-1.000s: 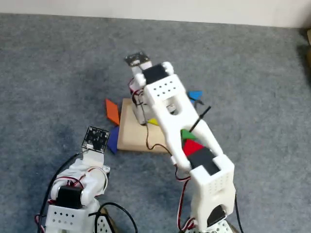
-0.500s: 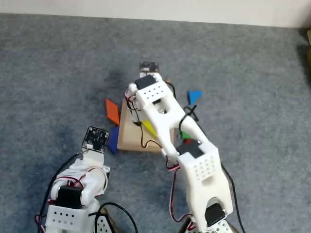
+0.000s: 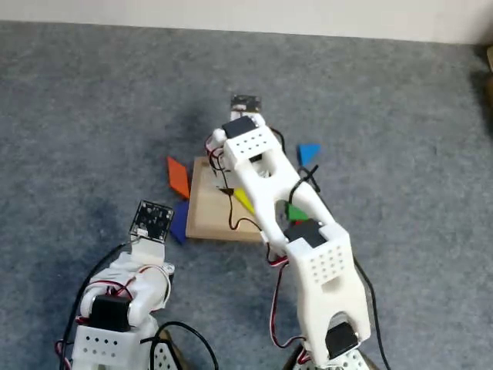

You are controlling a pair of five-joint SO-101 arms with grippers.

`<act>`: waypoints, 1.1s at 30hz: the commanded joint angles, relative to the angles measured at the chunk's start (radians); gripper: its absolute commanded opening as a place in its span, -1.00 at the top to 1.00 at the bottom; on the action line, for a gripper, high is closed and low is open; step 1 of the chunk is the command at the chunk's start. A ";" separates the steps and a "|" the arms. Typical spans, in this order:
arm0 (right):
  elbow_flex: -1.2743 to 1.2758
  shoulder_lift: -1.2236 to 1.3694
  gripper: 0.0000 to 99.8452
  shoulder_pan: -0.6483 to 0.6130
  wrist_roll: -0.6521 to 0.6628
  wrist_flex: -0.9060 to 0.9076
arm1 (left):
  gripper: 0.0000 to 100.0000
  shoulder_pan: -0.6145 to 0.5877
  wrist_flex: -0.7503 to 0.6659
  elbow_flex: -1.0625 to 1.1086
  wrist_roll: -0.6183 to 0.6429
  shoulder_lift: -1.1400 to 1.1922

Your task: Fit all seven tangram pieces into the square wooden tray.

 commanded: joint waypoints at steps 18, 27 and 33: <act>-0.087 -0.077 0.64 -0.002 0.247 0.010 | 0.99 -0.008 0.005 0.019 -0.008 -0.033; -0.162 -0.139 0.73 -0.004 0.273 0.202 | 0.99 -0.008 0.005 0.019 -0.008 -0.033; -0.142 -0.308 0.73 -0.001 0.269 0.355 | 0.99 -0.008 0.005 0.019 -0.008 -0.033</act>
